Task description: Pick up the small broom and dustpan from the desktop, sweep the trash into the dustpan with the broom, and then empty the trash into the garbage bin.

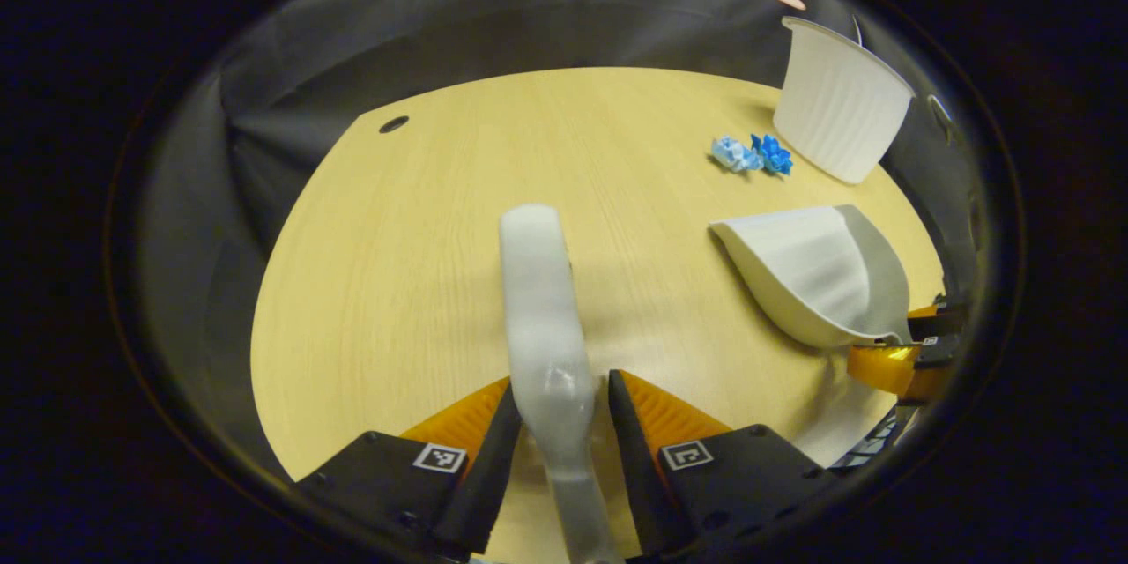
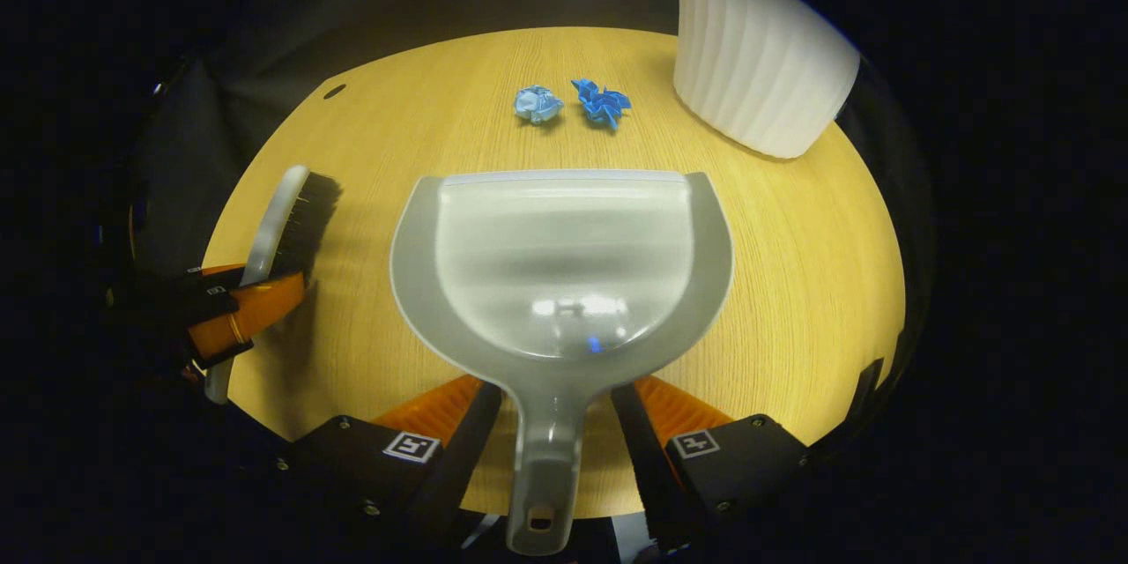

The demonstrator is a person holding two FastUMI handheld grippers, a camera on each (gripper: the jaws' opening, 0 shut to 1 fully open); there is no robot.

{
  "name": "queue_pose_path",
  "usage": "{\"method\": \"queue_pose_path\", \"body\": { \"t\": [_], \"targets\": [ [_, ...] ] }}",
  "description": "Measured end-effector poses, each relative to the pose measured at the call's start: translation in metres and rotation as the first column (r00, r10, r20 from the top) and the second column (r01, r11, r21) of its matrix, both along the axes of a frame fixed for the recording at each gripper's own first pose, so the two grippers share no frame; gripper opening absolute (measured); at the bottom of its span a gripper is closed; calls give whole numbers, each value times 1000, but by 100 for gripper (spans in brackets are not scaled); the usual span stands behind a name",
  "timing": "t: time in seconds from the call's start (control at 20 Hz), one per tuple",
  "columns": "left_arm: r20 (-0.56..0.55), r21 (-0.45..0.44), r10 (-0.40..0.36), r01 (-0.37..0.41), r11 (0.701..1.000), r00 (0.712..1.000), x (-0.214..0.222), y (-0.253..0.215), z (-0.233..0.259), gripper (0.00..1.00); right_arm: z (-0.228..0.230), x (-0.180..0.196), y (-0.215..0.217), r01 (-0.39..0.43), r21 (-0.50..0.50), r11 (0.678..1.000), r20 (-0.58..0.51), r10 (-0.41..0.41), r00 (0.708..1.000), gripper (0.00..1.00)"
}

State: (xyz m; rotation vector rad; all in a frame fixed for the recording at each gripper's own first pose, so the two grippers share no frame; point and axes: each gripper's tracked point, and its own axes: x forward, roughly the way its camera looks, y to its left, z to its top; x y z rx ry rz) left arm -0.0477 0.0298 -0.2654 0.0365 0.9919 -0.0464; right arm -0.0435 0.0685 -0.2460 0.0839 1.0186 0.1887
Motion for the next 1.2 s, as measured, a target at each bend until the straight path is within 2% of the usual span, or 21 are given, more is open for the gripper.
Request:
{"method": "queue_pose_path", "body": {
  "t": [0.05,0.1,0.15,0.2,0.3,0.35,0.4,0.5,0.55,0.6,0.65,0.8,1.05,1.2],
  "targets": [
    [-2,5,-2,2,1000,1000,1,1,0,60,-1,0,0,-4,-2,1000,-2,4,1000,75],
    [-4,16,-2,2,1000,1000,1,3,0,58,0,0,0,-12,-3,1000,-5,12,1000,81],
    [-4,20,-3,3,1000,1000,5,3,-3,57,-2,1,0,-21,-5,1000,-7,21,1000,73],
    [-4,24,-8,8,1000,1000,6,4,-1,51,-4,2,0,-31,-8,999,-8,31,999,73],
    [-1,31,-23,23,999,1000,10,2,0,53,-5,4,-2,-28,-10,1000,-6,28,1000,73],
    [3,31,-29,29,999,1000,11,1,1,51,-8,5,-2,-11,-12,1000,-2,11,1000,52],
    [5,32,-37,37,999,999,13,1,2,49,-5,7,-2,-21,-6,1000,-5,21,1000,39],
    [12,35,-52,52,998,999,18,2,3,50,-5,6,-3,-16,-12,1000,0,16,1000,37],
    [19,32,-59,58,998,998,21,0,3,48,-7,8,-3,-25,-14,1000,6,25,1000,35],
    [18,29,-66,66,997,998,25,-2,3,47,-8,8,-4,-30,-15,999,6,30,1000,29],
    [19,28,-71,70,997,997,30,-3,2,44,-7,6,-5,-31,-14,999,5,31,999,33],
    [35,23,-89,88,996,995,50,-10,5,47,-7,5,-12,-60,-23,998,5,60,998,32],
    [73,10,-113,113,994,991,96,-30,7,49,-4,12,-38,-153,-58,987,23,155,988,32],
    [96,9,-132,132,991,987,125,-44,7,46,0,21,-52,-202,-64,977,39,204,978,32]
  ]
}}
